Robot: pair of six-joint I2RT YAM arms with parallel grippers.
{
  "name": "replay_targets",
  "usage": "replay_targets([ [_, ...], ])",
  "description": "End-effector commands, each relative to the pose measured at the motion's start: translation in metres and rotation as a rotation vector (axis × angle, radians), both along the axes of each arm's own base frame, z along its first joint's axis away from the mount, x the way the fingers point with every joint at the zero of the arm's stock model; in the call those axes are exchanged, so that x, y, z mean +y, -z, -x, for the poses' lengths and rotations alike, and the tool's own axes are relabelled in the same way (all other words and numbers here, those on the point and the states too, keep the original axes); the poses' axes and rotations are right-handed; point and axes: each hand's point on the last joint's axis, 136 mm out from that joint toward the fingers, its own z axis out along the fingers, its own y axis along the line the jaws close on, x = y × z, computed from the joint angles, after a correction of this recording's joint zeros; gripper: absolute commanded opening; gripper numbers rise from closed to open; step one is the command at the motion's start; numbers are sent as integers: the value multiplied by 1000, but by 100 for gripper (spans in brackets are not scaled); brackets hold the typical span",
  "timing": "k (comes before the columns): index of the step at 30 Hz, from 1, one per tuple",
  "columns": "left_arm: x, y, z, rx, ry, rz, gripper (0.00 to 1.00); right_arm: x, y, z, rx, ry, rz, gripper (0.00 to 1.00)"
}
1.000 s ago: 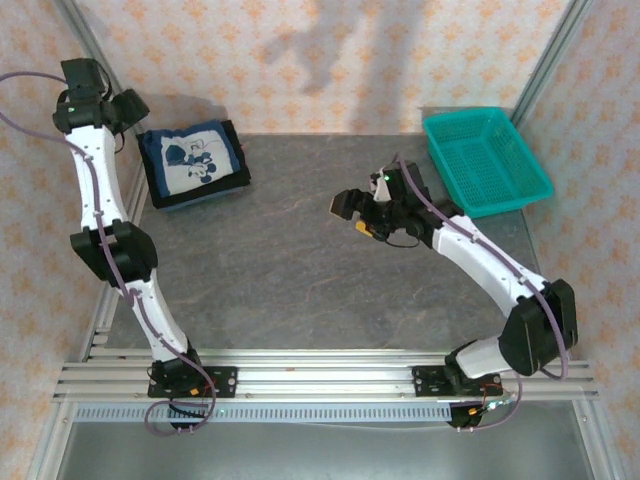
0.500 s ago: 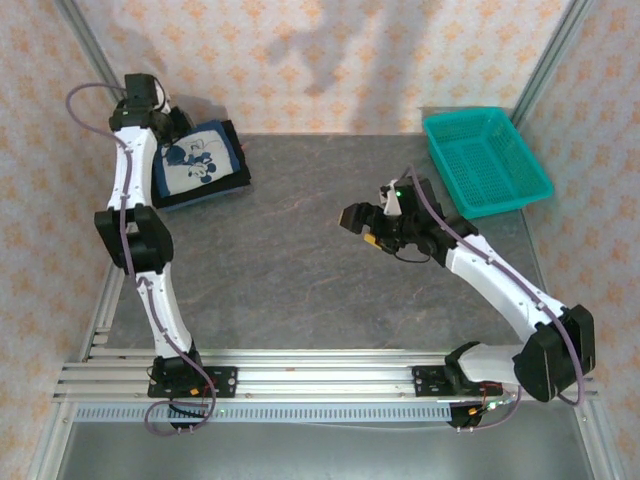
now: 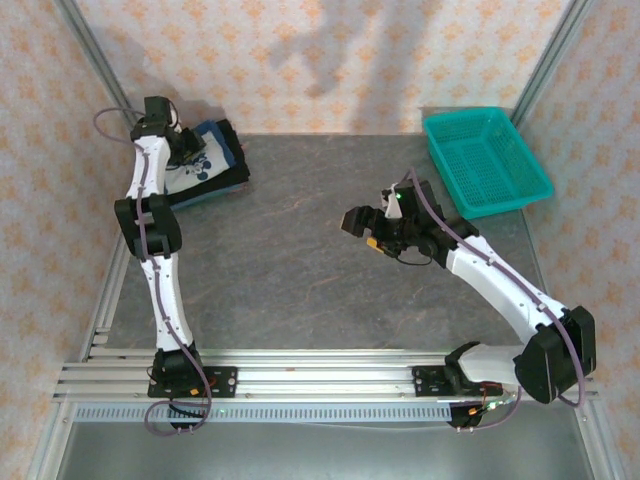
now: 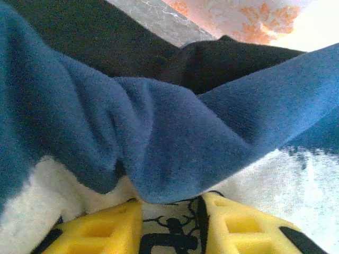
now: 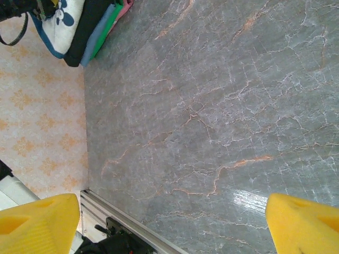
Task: Fold and stack the t-shirts
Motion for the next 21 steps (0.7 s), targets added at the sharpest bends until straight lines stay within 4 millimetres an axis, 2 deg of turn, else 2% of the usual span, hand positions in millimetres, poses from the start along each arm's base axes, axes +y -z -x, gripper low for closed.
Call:
replay_targets([
  [1,0,-81,-10,-189,-3,23,53,-7,-13,2,-36,9,18,91],
  [4,-4,-154,4,-302,-6,1,60,-11,-22,5,-64,21,18,91],
  [5,-3,-178,14,-332,-13,-18,62,-13,-20,6,-64,24,27,91],
  [6,-5,-202,25,-362,-12,-37,64,-18,-31,10,-98,32,24,91],
  [7,-6,-220,35,-383,-10,-55,66,-22,-32,12,-108,40,38,91],
  [9,-7,-257,66,-417,-11,-91,67,-37,-39,16,-154,66,87,91],
  [11,-10,-282,98,-438,-14,-128,69,-57,-45,20,-204,105,160,92],
  [12,-14,-296,120,-451,-10,-164,69,-69,-47,22,-228,132,198,95],
  [15,-19,-302,177,-436,-30,-259,72,-108,-49,22,-289,238,292,99],
  [19,-18,-272,247,-441,-121,-349,81,-152,-36,18,-307,360,400,99],
  [21,-18,-241,273,-405,-154,-367,85,-172,-23,15,-285,410,452,99],
])
